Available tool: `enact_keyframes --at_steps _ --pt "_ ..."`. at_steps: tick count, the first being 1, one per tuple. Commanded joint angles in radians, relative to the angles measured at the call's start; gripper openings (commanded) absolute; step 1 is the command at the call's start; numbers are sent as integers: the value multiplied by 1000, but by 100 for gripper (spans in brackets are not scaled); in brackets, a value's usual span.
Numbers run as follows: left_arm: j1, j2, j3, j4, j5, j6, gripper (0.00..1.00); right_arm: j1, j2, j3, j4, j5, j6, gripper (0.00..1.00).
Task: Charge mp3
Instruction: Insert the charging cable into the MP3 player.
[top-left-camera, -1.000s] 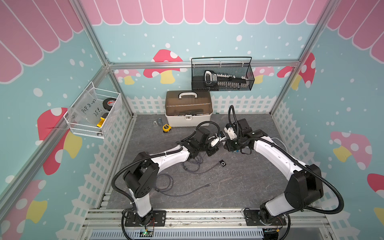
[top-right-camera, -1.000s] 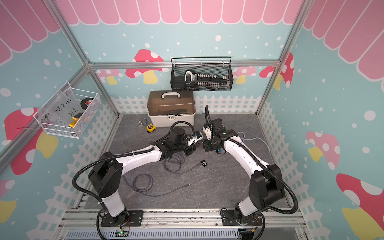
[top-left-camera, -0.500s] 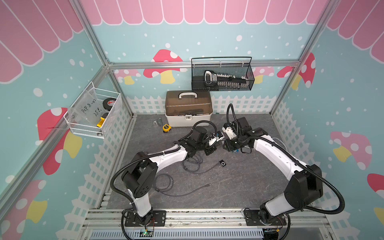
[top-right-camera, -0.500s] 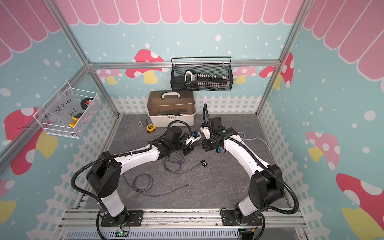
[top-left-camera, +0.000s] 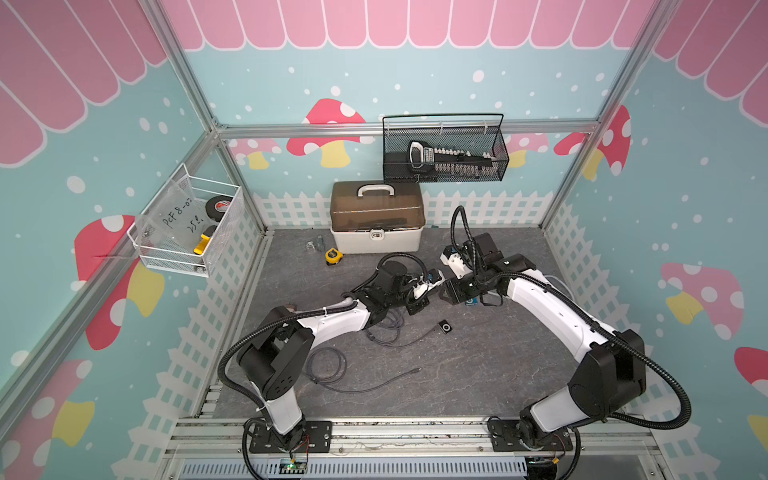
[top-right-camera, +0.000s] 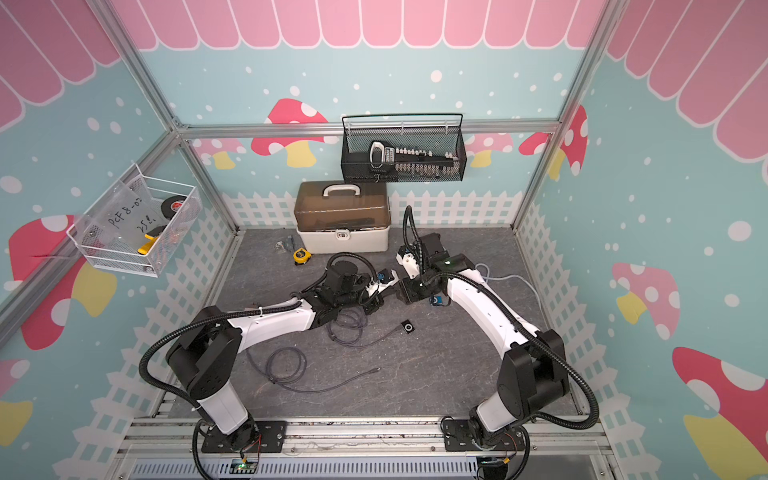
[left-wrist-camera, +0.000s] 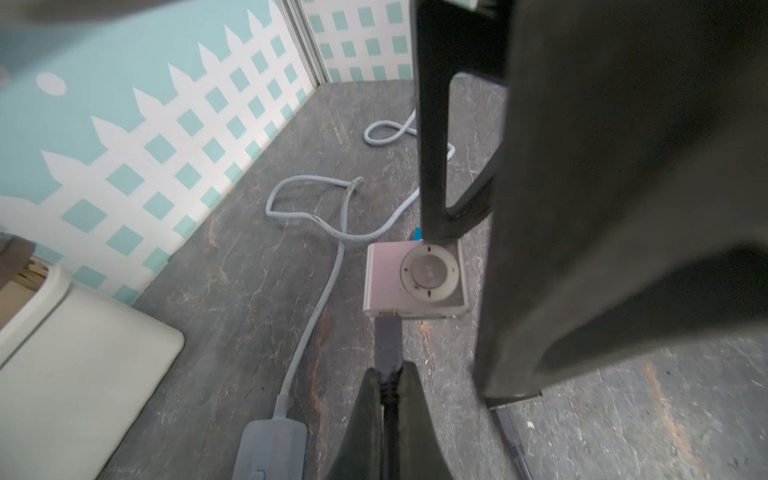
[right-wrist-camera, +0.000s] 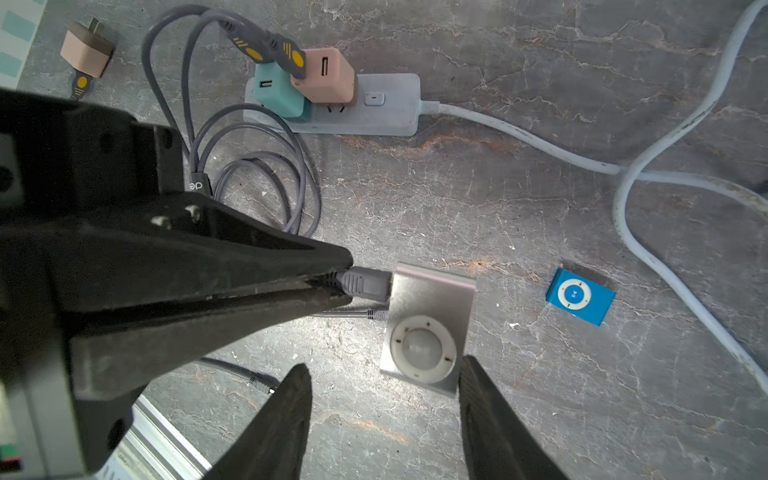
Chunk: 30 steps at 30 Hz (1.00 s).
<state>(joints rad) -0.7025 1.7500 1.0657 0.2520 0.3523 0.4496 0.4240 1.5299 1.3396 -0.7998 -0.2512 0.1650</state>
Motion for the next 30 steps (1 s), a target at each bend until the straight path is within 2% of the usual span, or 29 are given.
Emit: enact_keyframes --at_steps 1,4,11,15,21,30 --pt "-6 -46 -29 166 42 14 0 0 -35 7 10 17 -16 55" --pt "-6 -54 -62 233 58 9 0 -10 -70 -8 37 37 -16 56" --pt "-9 -58 -84 270 57 15 0 -49 -112 -22 41 54 -49 56" --pt "-12 -63 -89 274 27 34 0 -67 -144 -41 41 4 -104 52" --pt "-15 -54 -80 288 -3 40 0 -68 -189 -87 87 -53 -124 52" --pt "-28 -50 -48 260 -16 37 0 -67 -146 -86 100 -12 -98 51"
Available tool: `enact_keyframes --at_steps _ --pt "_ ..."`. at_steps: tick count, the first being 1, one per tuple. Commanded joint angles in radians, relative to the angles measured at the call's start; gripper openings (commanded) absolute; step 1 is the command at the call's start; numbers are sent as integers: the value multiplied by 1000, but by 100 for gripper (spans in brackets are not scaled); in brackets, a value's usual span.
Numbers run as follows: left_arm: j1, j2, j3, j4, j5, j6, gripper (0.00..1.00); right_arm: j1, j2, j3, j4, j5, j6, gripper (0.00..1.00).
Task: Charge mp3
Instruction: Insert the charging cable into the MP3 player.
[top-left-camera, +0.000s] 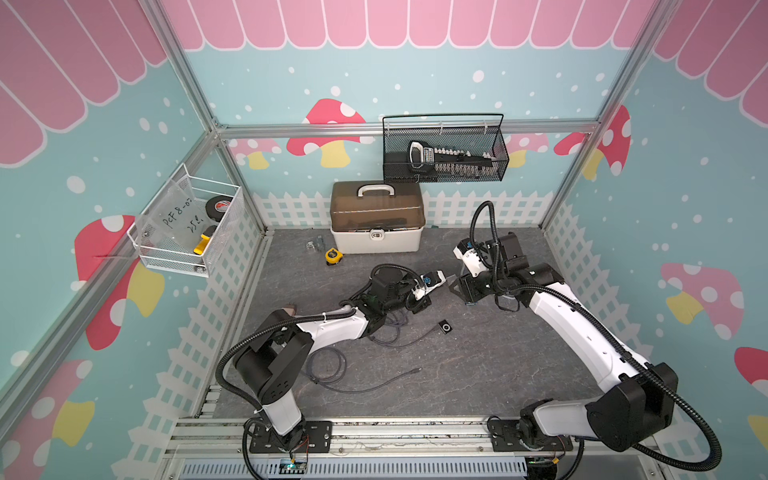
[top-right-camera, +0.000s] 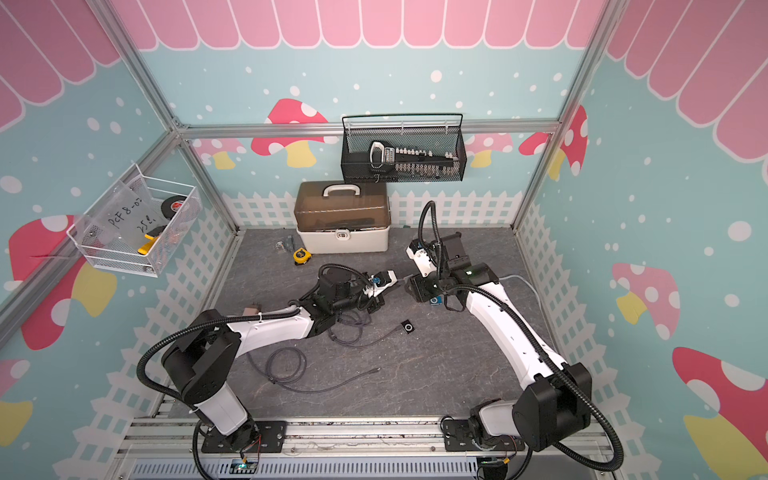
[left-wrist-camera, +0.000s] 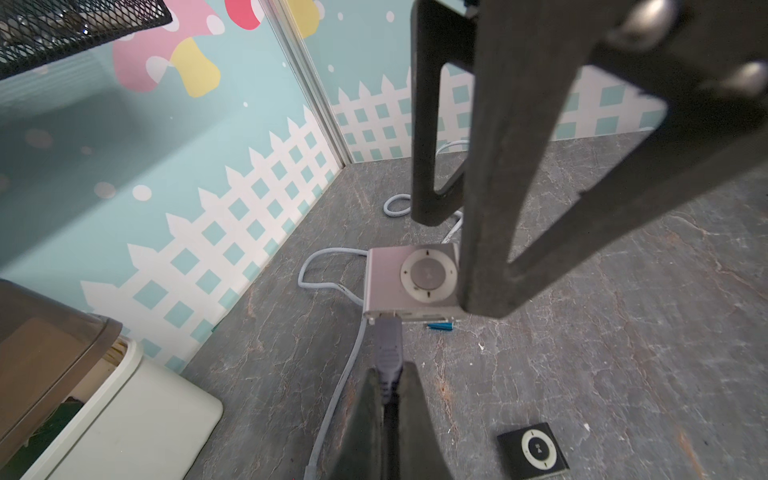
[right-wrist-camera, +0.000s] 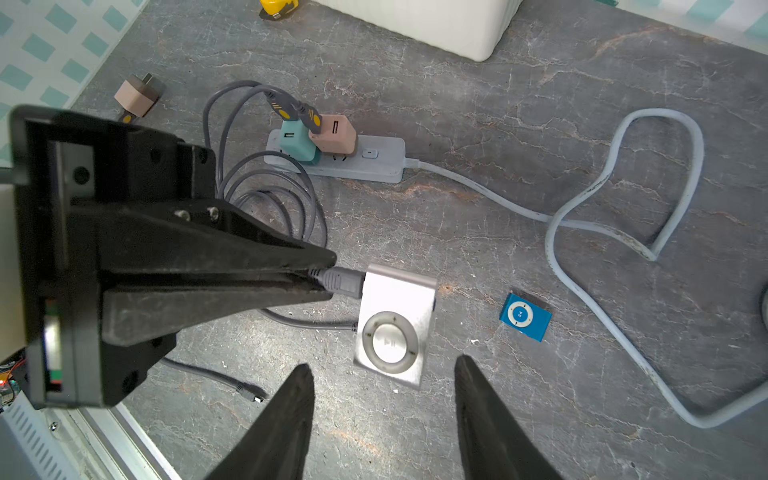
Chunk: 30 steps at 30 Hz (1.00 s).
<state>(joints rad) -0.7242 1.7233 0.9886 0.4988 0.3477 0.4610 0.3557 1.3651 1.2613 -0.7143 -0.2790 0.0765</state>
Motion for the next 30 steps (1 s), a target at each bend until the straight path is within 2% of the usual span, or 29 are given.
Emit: enact_keyframes --at_steps 1,14,21,25,30 --pt "-7 -25 33 5 -13 27 0 2 26 -8 14 25 -10 51" --pt "-20 -17 105 -123 -52 0 0 12 61 -7 53 41 19 45" --pt "-29 -11 134 -190 -62 -1 0 17 61 -9 53 50 21 35" --pt "-30 -9 149 -216 -66 -2 0 17 60 -12 52 46 11 26" --pt "-39 5 194 -275 -63 -14 0 23 65 -12 52 29 3 20"
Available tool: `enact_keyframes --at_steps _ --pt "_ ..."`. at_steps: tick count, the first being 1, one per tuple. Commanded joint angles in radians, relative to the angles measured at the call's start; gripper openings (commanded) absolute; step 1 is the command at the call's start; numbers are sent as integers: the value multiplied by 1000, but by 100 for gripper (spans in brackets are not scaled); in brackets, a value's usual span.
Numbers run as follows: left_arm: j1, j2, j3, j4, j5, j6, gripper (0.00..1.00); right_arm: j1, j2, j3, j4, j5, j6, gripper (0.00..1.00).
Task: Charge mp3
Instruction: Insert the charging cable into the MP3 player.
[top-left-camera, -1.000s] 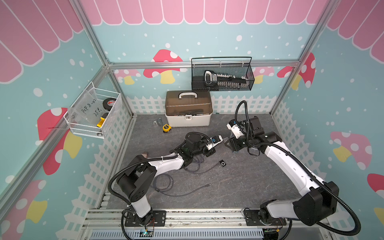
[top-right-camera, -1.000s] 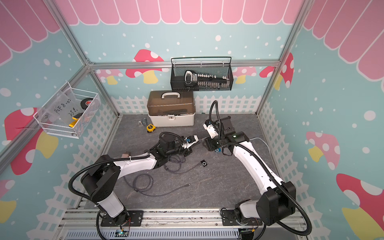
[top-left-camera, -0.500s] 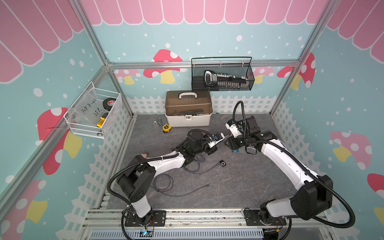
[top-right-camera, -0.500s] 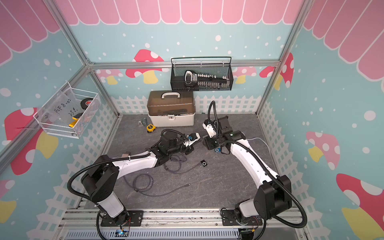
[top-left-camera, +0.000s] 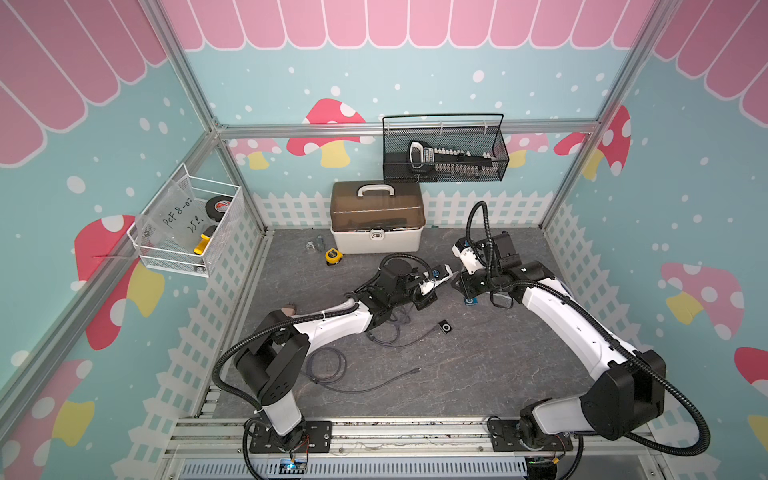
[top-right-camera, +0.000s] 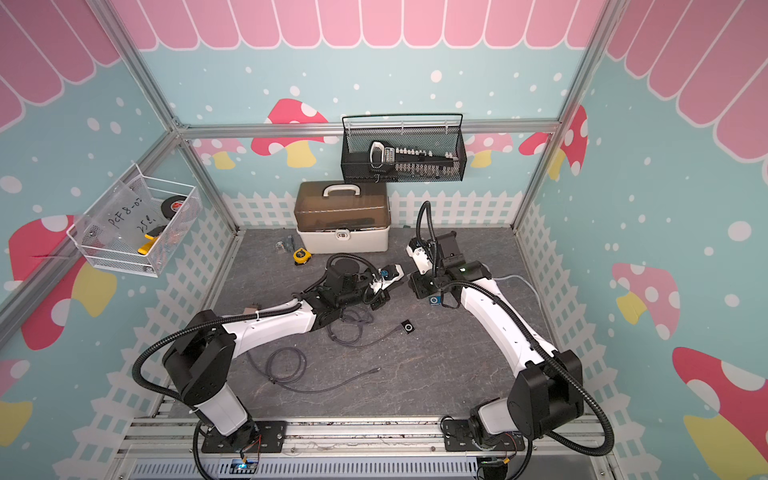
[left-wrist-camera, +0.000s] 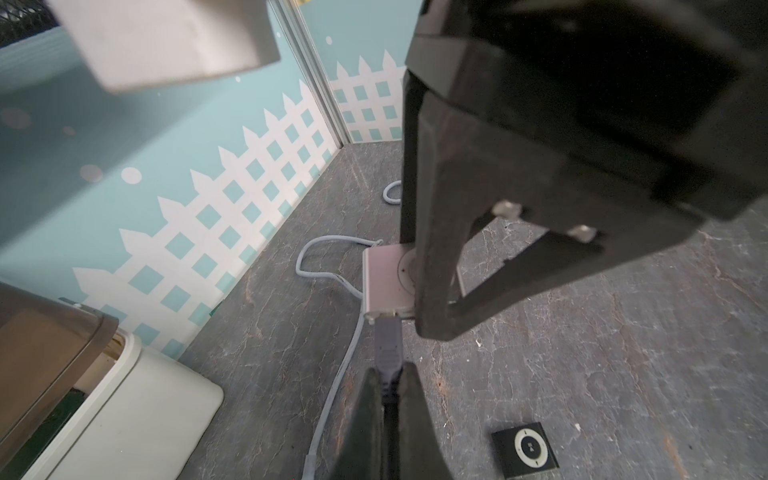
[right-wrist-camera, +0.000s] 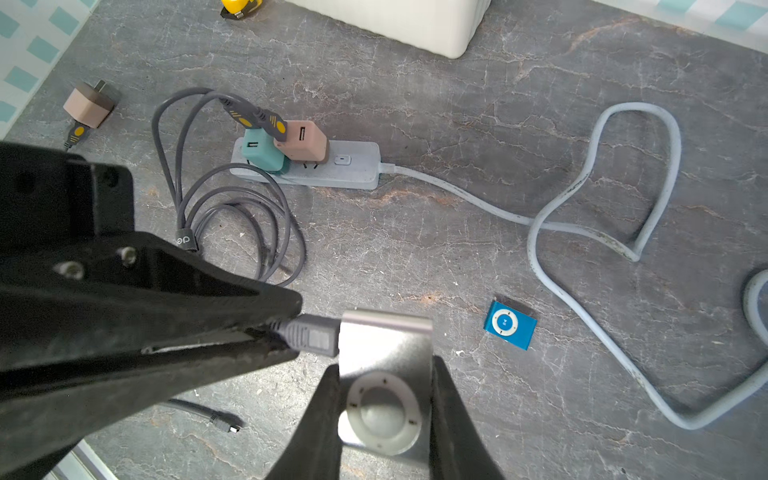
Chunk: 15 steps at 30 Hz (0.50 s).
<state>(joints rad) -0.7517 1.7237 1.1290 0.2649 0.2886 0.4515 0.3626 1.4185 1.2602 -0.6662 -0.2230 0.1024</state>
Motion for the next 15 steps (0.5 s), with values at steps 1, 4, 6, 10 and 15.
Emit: enact_keyframes --at_steps 1,4,6,10,15 --pt "-15 10 67 -57 -6 -10 0 16 13 -13 6 -31 -21 20" --pt "-29 18 90 -77 -17 -11 0 19 20 -13 7 -55 -16 18" --pt "-39 25 99 -82 -31 -9 0 21 20 -11 12 -76 -13 16" --pt "-52 40 104 -66 -38 -4 0 23 19 -24 42 -129 17 15" --pt "-60 58 110 -40 -41 -10 0 22 19 -46 103 -230 79 14"
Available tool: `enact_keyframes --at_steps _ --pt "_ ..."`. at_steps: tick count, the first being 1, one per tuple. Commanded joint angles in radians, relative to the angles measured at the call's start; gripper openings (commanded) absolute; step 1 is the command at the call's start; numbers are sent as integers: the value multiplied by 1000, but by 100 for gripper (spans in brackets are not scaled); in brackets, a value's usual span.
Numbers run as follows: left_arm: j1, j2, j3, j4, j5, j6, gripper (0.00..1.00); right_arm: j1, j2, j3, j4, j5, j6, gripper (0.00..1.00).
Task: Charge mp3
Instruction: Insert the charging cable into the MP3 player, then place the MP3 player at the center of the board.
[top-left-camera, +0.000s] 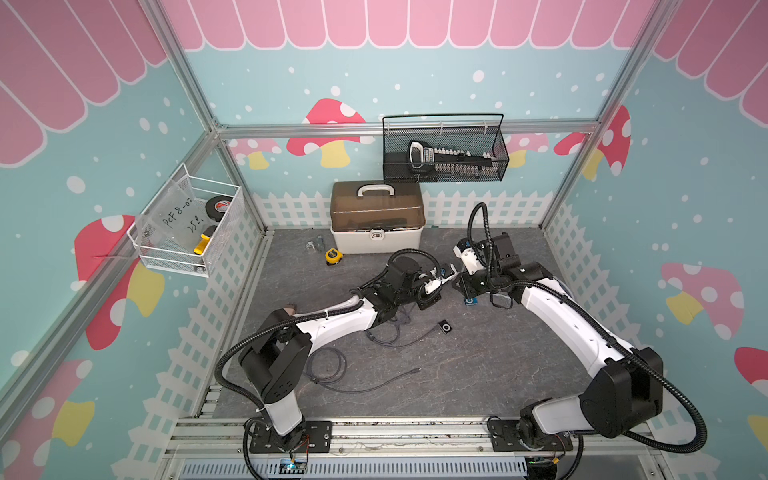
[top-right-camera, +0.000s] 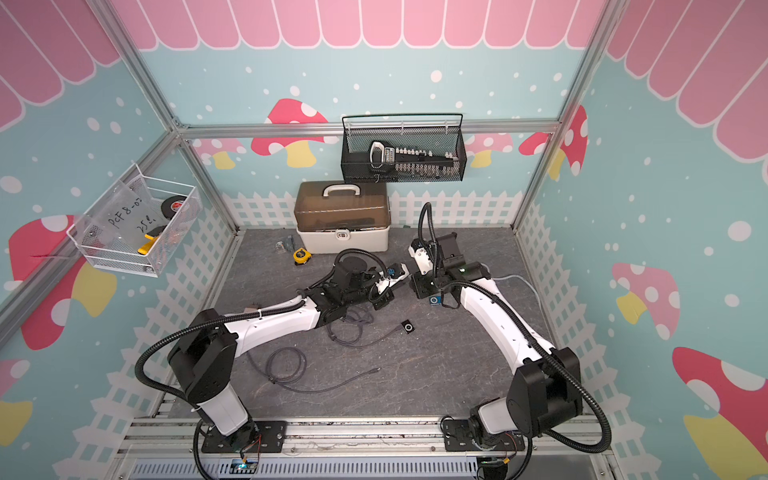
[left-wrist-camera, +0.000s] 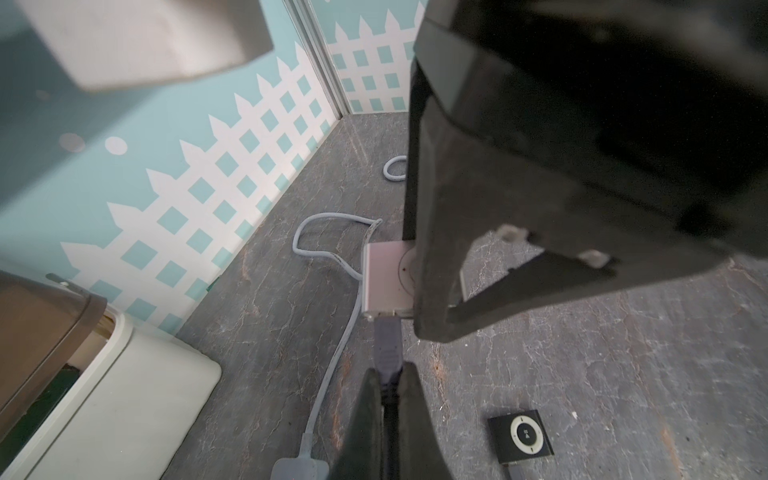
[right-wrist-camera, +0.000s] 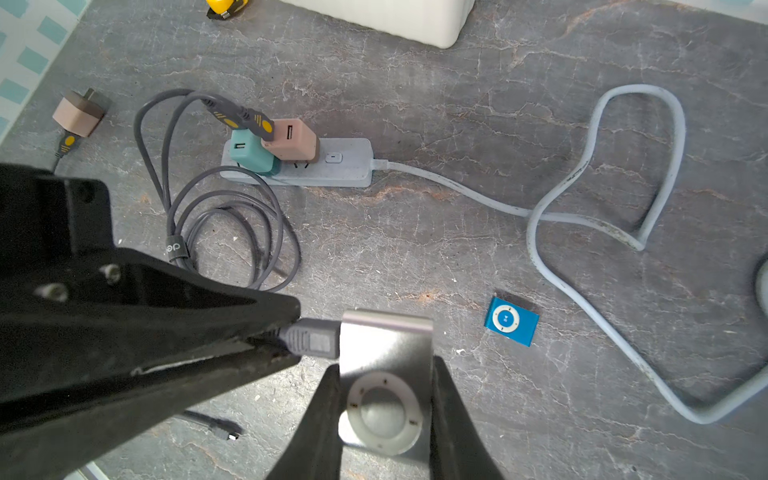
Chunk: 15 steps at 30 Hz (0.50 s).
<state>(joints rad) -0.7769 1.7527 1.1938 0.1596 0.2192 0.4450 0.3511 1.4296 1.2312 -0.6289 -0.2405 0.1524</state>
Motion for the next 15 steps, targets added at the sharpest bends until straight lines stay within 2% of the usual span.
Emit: enact_keyframes --at_steps 1,4,8,13,15 --pt "-35 32 43 71 25 -5 0 34 7 -22 73 -229 32 14" --pt "-35 39 51 75 15 -5 0 37 8 -31 65 -264 14 14" --pt "-35 48 80 52 24 1 0 44 13 -30 21 -243 -23 14" --pt "-35 36 80 20 19 -7 0 38 12 -30 8 -118 21 14" --pt "-35 18 67 3 10 -5 4 23 14 -30 5 -89 45 14"
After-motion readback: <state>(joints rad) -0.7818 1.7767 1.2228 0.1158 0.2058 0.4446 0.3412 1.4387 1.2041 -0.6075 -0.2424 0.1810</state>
